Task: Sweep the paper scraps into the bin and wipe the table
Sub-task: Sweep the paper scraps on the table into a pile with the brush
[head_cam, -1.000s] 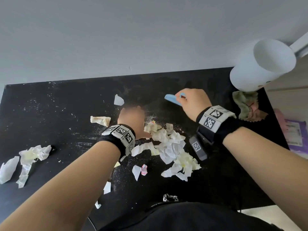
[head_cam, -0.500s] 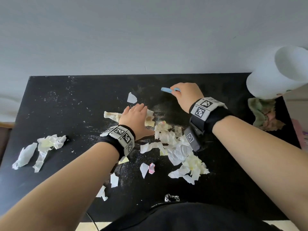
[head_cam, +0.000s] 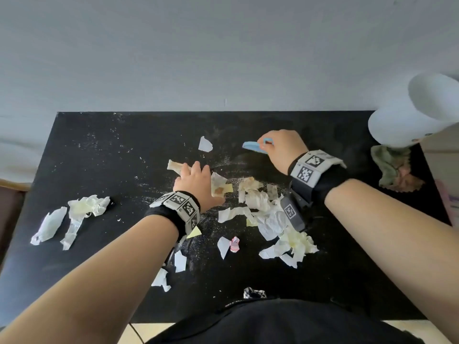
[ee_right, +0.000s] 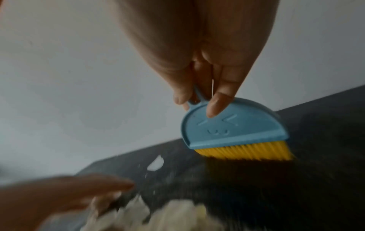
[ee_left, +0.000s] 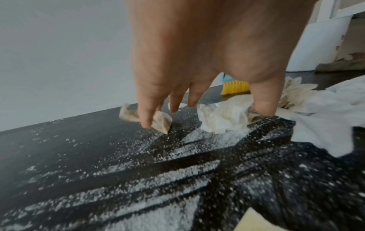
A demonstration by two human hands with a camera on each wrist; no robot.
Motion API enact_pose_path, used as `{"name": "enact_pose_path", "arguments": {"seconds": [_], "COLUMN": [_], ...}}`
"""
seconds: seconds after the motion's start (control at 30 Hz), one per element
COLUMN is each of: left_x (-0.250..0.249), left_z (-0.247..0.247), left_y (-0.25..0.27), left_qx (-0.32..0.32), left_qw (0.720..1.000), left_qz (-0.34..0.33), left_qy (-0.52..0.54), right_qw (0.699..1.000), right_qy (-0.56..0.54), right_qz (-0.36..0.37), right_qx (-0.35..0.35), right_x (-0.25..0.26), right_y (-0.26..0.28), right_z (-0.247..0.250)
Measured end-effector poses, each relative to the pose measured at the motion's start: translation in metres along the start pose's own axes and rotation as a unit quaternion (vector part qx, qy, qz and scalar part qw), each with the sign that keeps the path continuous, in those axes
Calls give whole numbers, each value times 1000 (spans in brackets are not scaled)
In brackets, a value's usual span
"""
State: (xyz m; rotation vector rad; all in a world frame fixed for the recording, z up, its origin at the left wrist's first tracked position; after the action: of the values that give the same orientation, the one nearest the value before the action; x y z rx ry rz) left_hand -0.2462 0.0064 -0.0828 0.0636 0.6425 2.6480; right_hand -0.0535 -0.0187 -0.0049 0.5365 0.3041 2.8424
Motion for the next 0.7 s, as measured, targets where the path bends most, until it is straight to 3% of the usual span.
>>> {"name": "enact_pose_path", "arguments": {"seconds": [0.13, 0.2, 0.27, 0.37, 0.5, 0.7], "left_x": [-4, -10, -19, -35, -54, -68], "left_z": [-1, 1, 4, 4, -5, -15], "left_y": [6, 8, 10, 15, 29, 43], "left_qx": [-1, -15, -28, -37, -23, -26], "left_qw": [999, 998, 995, 990, 984, 983], "left_qz": [-40, -62, -90, -134, -174, -176], "left_qy": [-12, -20, -31, -26, -11, -32], "right_qw": [999, 998, 995, 986, 978, 993], "right_qy": [-10, -55, -92, -52, -24, -72], "right_qz": [26, 19, -19, -108, -190, -73], "right_qx": [45, 19, -45, -113, -87, -57], "right_x": [18, 15, -1, -38, -62, -24], "right_y": [27, 37, 45, 58, 75, 96], "right_z": [-28, -20, -4, 8, -11, -41]}}
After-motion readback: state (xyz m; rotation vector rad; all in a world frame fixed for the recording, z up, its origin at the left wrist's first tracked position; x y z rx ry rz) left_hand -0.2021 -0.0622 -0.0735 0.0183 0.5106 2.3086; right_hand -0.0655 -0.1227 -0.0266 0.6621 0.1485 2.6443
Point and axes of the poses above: each hand's wrist, its own y-axis away from the middle knuckle, its own z-axis out of the back of the hand, x = y × z, the point moved 3 cm from there along -y, towards the middle knuckle, and after that the axes turned 3 degrees about -x, right-handed, at the moved point
